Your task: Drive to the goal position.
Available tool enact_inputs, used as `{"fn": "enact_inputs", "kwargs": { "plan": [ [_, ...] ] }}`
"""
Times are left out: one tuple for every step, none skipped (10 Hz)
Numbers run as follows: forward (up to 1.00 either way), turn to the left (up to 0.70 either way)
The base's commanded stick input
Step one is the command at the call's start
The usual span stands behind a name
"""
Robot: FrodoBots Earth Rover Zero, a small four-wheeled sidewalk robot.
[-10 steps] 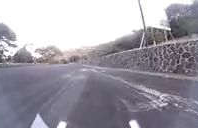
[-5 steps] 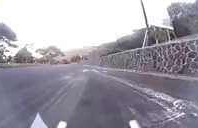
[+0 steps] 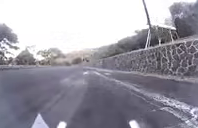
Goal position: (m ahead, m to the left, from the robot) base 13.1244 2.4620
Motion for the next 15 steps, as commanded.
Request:
{"fn": "enact_inputs", "kwargs": {
  "plan": [
    [0.7,0.0],
    [0.7,0.0],
    [0.7,0.0],
    [0.7,0.0],
    [0.7,0.0],
    [0.7,0.0],
    [0.7,0.0],
    [0.7,0.0],
    [0.7,0.0],
    [0.7,0.0],
    [0.7,0.0],
    [0.7,0.0],
    [0.7,0.0],
    [0.7,0.0],
    [0.7,0.0]
  ]
}}
